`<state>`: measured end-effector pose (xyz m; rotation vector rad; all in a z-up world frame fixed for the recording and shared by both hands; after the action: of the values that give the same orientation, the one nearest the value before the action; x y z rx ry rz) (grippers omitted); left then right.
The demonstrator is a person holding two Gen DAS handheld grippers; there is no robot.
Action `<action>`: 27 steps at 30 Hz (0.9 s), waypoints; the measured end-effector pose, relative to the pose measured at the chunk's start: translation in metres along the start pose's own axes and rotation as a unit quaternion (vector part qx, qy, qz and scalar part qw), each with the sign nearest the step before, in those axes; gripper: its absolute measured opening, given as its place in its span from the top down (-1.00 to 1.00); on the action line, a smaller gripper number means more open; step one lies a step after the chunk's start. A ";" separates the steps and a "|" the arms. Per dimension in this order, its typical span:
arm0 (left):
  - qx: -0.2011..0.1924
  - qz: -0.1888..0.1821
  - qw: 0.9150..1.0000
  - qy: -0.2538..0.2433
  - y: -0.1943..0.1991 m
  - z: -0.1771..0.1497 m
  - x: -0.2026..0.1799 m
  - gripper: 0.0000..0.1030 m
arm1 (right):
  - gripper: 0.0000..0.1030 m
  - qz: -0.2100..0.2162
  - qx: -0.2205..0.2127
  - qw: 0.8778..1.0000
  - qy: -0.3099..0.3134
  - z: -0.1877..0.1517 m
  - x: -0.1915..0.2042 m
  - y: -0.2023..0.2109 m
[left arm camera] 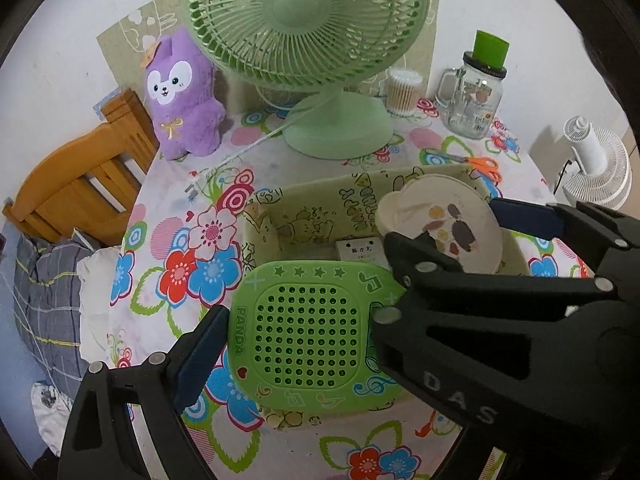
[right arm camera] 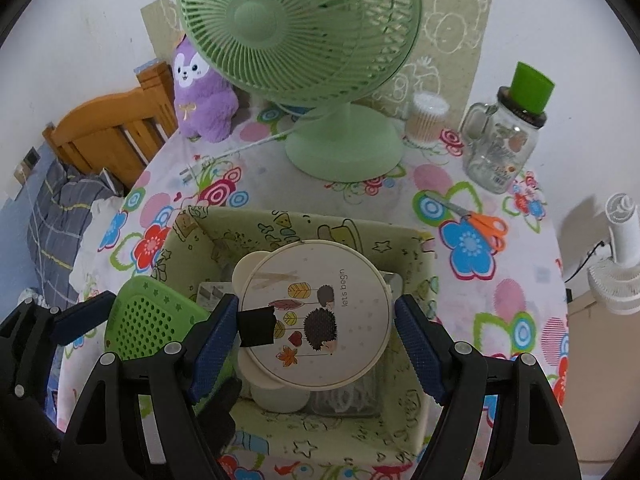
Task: Organize rigid objects
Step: 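Lift both cases and carry them over the fabric box, then lower the beige case and green case into the box and open both tools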
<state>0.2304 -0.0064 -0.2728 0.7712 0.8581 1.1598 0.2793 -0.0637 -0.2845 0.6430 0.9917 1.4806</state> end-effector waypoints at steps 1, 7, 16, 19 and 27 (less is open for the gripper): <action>0.001 0.000 1.000 0.002 -0.001 0.000 0.001 -0.85 | -0.56 0.002 0.003 1.000 0.000 0.000 0.001 -0.002; 0.007 0.000 1.000 0.014 -0.005 -0.002 0.008 -0.85 | -0.57 0.021 0.012 1.000 -0.008 -0.001 0.010 -0.012; 0.011 0.001 1.000 0.015 -0.006 -0.004 0.015 -0.85 | -0.59 0.029 0.021 0.999 -0.020 -0.003 0.015 -0.019; 0.011 -0.001 1.000 0.014 -0.007 -0.004 0.015 -0.85 | -0.59 0.027 0.021 0.999 -0.020 -0.003 0.015 -0.018; 0.006 -0.019 1.000 0.000 -0.007 0.004 0.003 -0.85 | -0.60 -0.006 0.003 1.000 -0.031 -0.004 -0.007 -0.003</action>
<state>0.2373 -0.0058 -0.2772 0.7608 0.8767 1.1223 0.2790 -0.0715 -0.2880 0.6809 0.9510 1.4389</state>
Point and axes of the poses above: each gripper's, at about its wrist camera, not at the fingertips, and y roughly against the way its jaws point, x to its left, z to its top, the point moved 9 cm from there along -y, roughly the way its jaws point, and after that the axes turned 15 degrees about -z, right-handed, at the moved point
